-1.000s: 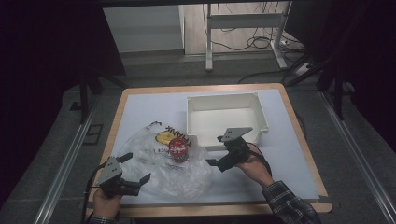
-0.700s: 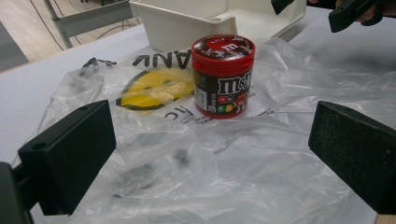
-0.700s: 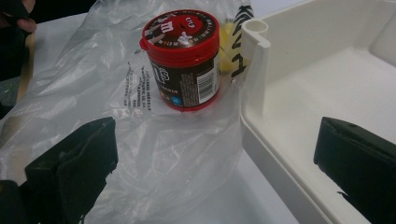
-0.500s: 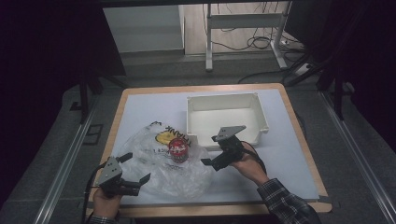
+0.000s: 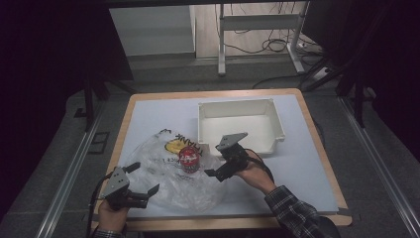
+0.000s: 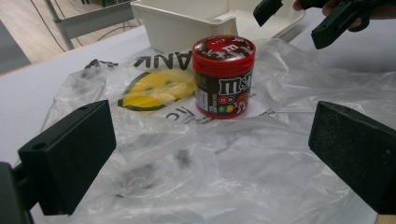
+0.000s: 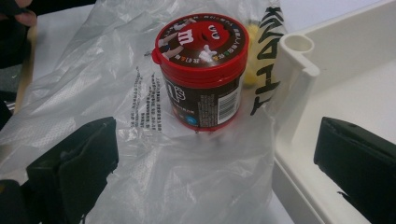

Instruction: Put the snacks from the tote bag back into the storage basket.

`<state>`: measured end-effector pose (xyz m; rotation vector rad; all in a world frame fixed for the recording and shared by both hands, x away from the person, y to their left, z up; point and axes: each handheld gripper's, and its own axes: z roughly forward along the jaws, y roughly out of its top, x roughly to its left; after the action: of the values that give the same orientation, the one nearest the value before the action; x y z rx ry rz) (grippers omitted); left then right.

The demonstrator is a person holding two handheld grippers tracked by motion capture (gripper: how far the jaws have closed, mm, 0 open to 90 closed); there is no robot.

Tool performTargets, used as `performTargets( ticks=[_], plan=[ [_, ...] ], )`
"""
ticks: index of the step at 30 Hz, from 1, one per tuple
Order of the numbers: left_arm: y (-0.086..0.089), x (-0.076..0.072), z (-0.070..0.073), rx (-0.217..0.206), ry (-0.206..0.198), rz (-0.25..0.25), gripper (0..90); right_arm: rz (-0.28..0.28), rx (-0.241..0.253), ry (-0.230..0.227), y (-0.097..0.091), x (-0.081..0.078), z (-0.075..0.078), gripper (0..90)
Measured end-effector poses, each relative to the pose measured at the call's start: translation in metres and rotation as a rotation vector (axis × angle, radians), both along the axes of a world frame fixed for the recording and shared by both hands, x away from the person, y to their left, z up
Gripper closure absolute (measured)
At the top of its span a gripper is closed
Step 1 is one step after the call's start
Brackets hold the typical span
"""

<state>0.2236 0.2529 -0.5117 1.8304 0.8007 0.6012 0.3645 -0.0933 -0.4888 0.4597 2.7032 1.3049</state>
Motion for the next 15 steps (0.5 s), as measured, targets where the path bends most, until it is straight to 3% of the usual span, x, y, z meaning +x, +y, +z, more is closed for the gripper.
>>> performTargets(
  ticks=[6, 15],
  plan=[
    [0.000, 0.000, 0.000, 0.000, 0.000, 0.000, 0.6, 0.006, -0.025, -0.013, 0.007, 0.001, -0.002, 0.1],
    [0.000, 0.000, 0.000, 0.002, 0.001, 0.001, 0.7, 0.011, -0.061, 0.018, 0.020, 0.005, -0.007, 0.1]
  ],
)
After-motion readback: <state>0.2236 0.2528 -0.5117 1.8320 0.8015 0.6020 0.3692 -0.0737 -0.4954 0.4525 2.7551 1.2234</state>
